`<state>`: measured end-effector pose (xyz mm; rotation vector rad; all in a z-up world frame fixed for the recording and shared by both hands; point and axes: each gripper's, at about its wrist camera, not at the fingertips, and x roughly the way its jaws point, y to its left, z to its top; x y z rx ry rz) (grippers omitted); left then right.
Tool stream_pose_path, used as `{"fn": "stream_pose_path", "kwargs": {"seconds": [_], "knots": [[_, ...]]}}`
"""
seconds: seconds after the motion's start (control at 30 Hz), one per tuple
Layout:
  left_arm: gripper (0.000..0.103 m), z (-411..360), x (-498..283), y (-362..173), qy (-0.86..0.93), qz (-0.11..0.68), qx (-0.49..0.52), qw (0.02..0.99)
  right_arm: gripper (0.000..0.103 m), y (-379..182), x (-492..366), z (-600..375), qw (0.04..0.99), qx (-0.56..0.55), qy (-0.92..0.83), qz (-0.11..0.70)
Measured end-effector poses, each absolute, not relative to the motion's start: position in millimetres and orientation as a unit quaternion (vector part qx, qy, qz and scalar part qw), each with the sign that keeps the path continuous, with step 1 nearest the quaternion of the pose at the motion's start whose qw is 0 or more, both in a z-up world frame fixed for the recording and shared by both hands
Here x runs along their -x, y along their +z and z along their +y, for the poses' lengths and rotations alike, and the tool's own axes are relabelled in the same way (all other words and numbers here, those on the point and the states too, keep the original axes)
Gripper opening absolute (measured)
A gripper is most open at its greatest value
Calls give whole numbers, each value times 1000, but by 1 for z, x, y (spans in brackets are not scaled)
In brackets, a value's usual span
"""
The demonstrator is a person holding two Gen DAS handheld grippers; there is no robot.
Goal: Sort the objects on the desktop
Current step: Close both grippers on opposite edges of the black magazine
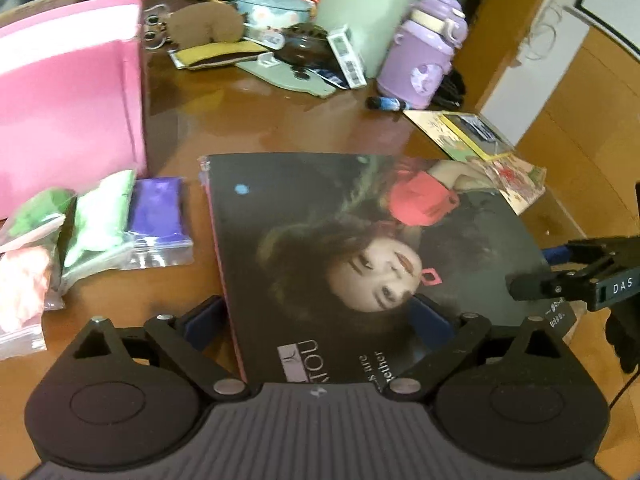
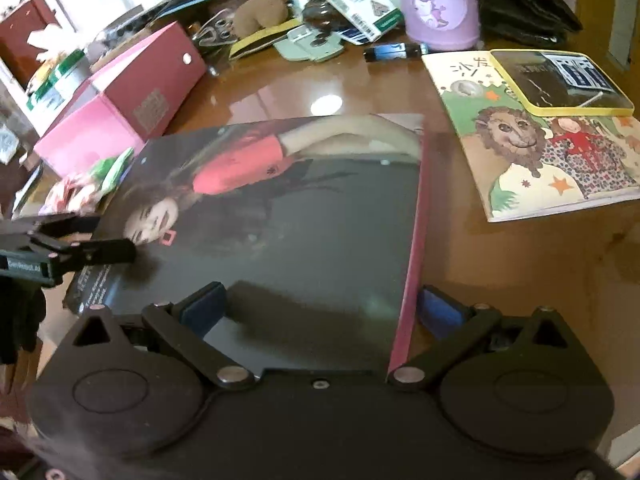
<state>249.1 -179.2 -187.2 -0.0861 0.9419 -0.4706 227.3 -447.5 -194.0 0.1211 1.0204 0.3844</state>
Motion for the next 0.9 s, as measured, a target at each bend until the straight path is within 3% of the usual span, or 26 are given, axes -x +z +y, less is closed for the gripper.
{"fn": "stream_pose_path", "kwargs": {"seconds": [0.6,0.9], "knots": [[98,-198,-243,-142,-230,446,-6,865,103,-158,-226,-448,854,-89,133,495],[98,-185,-261,-177,-232,453,9,861,103,-191,-245,-438,844,-79,133,513]]}}
